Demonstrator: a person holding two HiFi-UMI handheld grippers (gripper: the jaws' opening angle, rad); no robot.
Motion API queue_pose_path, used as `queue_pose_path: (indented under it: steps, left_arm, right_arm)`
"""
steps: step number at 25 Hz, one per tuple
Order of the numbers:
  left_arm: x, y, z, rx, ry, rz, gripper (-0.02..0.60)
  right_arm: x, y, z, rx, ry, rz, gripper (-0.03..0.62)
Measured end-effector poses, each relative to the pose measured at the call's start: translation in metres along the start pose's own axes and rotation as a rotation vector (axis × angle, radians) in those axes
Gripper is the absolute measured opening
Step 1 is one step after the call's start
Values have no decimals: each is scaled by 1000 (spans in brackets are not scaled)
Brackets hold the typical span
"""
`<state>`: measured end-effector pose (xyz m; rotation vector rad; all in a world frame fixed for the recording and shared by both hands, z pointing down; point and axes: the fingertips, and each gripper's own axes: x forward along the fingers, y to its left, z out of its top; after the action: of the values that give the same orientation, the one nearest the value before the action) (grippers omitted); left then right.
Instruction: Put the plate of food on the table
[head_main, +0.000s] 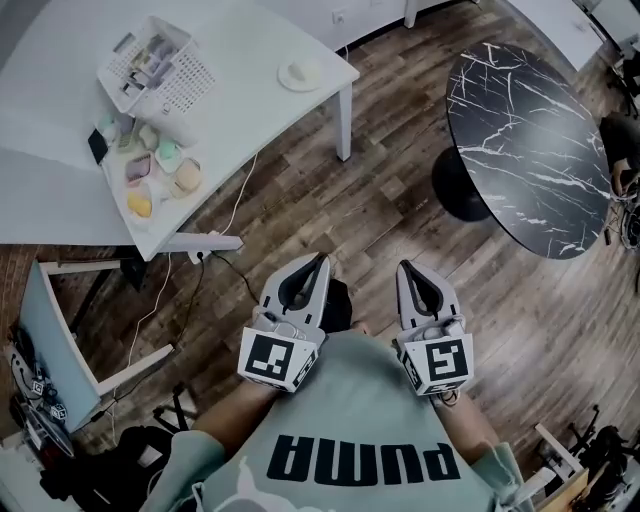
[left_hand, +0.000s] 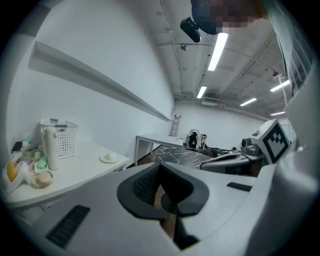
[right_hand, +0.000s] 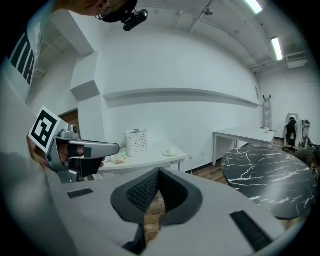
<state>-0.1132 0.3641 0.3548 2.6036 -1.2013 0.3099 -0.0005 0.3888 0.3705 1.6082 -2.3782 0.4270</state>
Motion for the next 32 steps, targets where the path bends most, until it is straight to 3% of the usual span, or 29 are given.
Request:
queue_pose_path:
  steps: [9,15,25,32]
  left_arm:
    - [54,47,29,-24,-30,-75,6]
    - [74,82,41,-48,-47,-82,6]
    - [94,122,51,-56,-41,-17,6]
    - [123,138,58,-73,-29,109,6]
  right_arm:
    - [61,-18,40,-32,13,-64,8]
    - [99,-23,60,-49,20,-77,8]
    - [145,-34,76,-54,20,-36,8]
    - [183,-60,85,-61,11,79,8]
